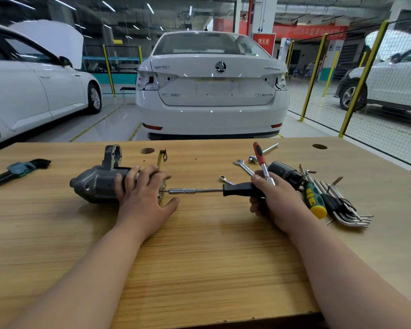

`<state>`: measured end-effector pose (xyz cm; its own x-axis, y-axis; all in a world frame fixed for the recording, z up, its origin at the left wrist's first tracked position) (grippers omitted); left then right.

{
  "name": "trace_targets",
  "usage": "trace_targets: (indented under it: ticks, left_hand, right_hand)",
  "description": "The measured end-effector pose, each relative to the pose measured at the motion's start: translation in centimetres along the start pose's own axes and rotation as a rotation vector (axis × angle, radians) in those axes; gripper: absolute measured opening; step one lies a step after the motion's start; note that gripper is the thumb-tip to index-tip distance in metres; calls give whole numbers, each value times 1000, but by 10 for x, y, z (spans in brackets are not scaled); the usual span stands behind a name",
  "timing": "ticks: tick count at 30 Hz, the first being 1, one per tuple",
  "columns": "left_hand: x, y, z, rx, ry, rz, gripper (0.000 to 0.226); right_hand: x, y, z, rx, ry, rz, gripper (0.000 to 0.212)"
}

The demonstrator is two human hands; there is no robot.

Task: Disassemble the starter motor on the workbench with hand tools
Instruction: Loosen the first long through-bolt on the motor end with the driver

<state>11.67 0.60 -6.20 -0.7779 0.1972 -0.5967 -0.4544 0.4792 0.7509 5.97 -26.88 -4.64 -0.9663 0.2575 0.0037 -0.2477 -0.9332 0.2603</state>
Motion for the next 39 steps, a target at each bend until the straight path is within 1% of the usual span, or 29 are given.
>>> trace_targets:
  ticks: [2, 4, 7, 9, 11, 14, 17, 18, 20, 22, 24, 27, 31, 34, 36, 37, 39]
  left_hand:
    - [0, -1, 0, -8, 2, 5, 55]
    - [0, -1, 1, -15, 1, 6, 54]
    - [-1, -1, 1, -9, 8, -4, 55]
    - [-1, -2, 1, 3, 17, -12, 60]
    - [0, -2, 1, 2, 31, -18, 65]
    - [-3, 4, 6, -54, 6, -28, 64]
    - [-6, 9, 13, -122, 9, -5, 68]
    - [-6, 7, 11, -138, 30, -7, 69]
    - [-6, 1, 3, -168, 94, -18, 66]
    - [-10, -5, -6, -203, 145, -18, 65]
    - [-13, -5, -8, -231, 159, -8, 64]
    - [-16, -4, -8, -262, 148, 3, 59]
    - [-15, -5, -12, -275, 130, 20, 59]
    - [-16, -2, -9, -264, 95, 52, 63]
    - [-17, 0, -6, -246, 67, 72, 69]
    - [-16, 2, -3, -239, 51, 76, 71]
    - [-13, 4, 1, -227, 16, 54, 75]
  right_hand:
    - [-1, 1, 0, -36, -12, 35, 15]
    - [-1, 1, 0, -112, -45, 90, 22]
    - [-3, -1, -1, -362, -141, 129, 39]
    - [-4, -3, -1, -448, -183, 129, 39]
    - [-3, -5, -1, -454, -194, 124, 33]
    - [-3, -5, 0, -337, -139, 81, 19]
    - [-4, -4, 1, -20, -34, -25, 9]
    - [-4, -3, 1, 75, -16, -48, 9]
    - [-4, -2, 0, 166, -11, -59, 18]
    - [-3, -2, 0, 176, -19, -76, 25]
    - [-3, -1, 0, 166, -20, -93, 26]
    - [-3, 0, 0, 39, -33, -58, 17]
    - [-3, 1, 0, -256, -144, 41, 6]
    - [-3, 1, -2, -507, -253, 88, 16]
    - [-4, 0, -3, -545, -273, 78, 22]
    - [-4, 0, -2, -526, -265, 63, 21]
    - [-4, -2, -1, -418, -209, 9, 10]
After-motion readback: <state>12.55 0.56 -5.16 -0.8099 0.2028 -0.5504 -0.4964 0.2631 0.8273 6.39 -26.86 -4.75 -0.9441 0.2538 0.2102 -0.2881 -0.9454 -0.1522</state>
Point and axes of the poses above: each hand's wrist, its own x-axis away from the middle knuckle, its own y-axis out of the back of the hand, z = x × y, the point moved 2 cm from there along -x, towards the middle knuckle, and after that the axes turned 11 degrees about x, right-handed, at the moved point
